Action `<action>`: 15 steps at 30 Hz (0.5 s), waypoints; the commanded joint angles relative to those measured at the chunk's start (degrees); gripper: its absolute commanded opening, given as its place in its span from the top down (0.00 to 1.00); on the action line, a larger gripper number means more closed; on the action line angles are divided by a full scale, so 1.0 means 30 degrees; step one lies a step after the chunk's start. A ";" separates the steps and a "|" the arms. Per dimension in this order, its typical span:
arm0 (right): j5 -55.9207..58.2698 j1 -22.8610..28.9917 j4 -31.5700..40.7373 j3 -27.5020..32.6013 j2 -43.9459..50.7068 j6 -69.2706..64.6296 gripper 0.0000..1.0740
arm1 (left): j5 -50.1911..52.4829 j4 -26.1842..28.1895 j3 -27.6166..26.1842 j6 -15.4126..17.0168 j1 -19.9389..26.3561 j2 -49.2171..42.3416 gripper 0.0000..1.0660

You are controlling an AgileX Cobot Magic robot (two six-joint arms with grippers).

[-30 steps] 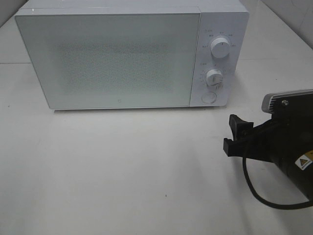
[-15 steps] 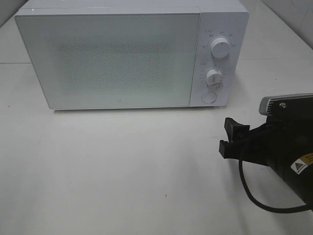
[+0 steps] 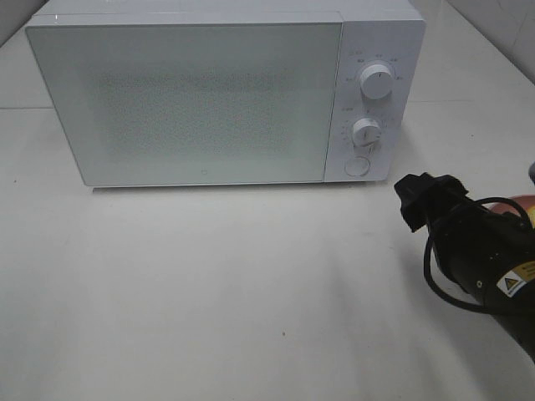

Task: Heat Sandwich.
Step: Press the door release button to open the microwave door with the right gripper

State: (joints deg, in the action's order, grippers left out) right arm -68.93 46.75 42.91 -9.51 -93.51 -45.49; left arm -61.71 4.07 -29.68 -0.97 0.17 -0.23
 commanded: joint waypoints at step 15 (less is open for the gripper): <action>-0.1967 0.0019 0.0000 -0.0153 0.0000 -1.1918 0.53 | 0.0095 -0.0057 0.0019 0.0038 -0.0095 -0.0439 0.06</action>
State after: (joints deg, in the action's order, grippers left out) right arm -68.93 46.75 43.09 -9.63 -93.51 -79.07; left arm -61.71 4.07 -29.68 -0.97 0.17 -0.23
